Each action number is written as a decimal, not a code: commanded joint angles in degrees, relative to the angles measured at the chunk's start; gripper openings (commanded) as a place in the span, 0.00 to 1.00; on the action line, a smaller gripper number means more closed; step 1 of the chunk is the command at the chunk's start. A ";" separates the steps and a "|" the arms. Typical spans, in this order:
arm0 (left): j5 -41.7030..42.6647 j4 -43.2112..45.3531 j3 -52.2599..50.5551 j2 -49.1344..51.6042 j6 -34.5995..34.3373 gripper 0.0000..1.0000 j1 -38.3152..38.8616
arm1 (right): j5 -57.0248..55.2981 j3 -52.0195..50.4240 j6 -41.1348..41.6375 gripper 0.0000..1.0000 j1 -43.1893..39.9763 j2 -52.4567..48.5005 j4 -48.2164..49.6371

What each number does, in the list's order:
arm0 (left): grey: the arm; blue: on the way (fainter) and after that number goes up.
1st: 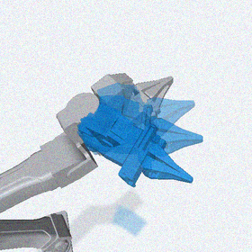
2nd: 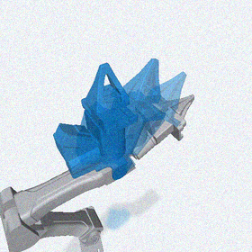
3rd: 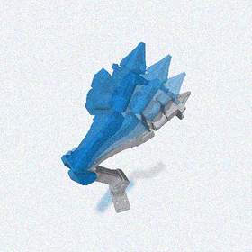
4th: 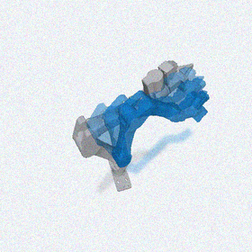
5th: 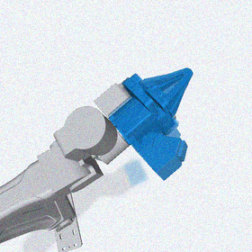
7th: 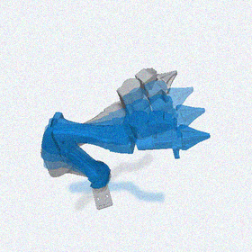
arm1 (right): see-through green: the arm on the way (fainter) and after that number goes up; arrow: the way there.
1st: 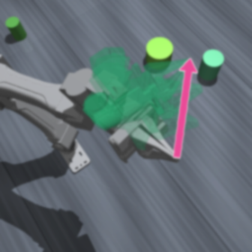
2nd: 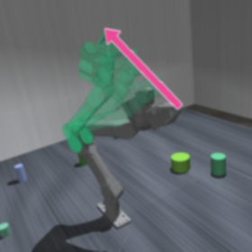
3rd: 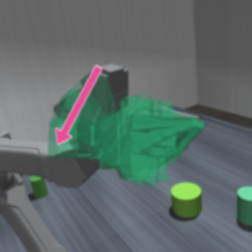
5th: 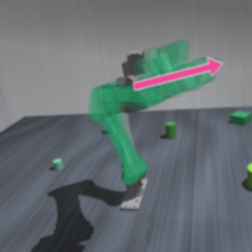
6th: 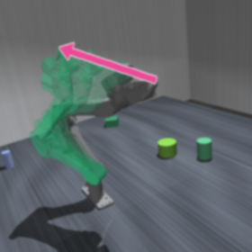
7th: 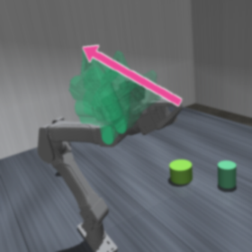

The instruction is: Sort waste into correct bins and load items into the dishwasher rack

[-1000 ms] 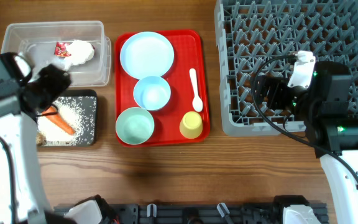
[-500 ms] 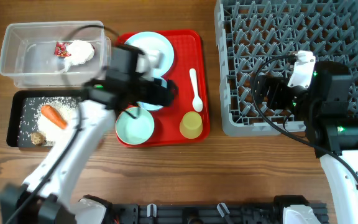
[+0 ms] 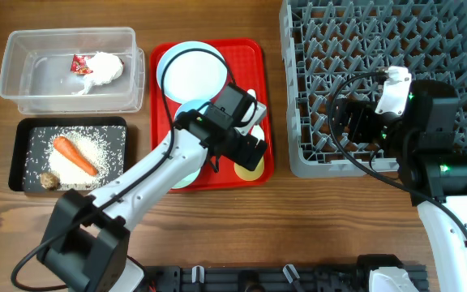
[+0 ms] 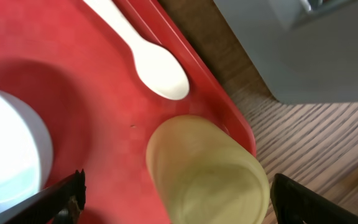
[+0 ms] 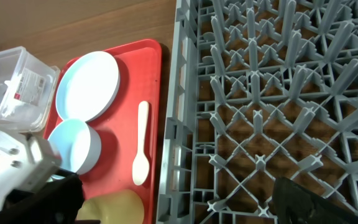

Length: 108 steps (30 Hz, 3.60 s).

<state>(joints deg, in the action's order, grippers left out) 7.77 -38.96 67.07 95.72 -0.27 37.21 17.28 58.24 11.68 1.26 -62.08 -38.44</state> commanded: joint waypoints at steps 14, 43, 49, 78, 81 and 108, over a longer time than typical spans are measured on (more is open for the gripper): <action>-1.42 -2.25 1.25 2.23 3.10 0.95 3.19 | -0.98 1.01 -1.05 1.00 0.00 -0.46 -0.26; 2.01 -7.56 7.52 -24.15 -18.64 0.97 -38.36 | -14.43 13.35 0.72 0.99 34.34 -21.40 -2.38; 1.70 -9.62 7.52 -21.35 -18.60 1.00 -44.87 | -23.47 34.42 -2.93 1.00 39.04 -37.94 -19.45; -0.13 -13.35 7.50 -12.50 -18.62 1.00 -48.70 | -11.82 30.73 -8.74 0.89 39.01 -52.83 -20.04; -0.13 -13.68 7.50 -12.46 -18.62 1.00 -48.70 | -11.85 30.12 -8.72 0.82 38.97 -52.83 -19.50; -0.13 -14.71 7.50 -12.46 -18.62 1.00 -48.70 | -12.33 45.83 -7.17 0.44 33.68 -43.15 -32.87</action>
<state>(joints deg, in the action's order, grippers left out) 8.16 -53.65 74.26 82.72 -18.37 -11.18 4.91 98.52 3.79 37.50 -111.55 -69.28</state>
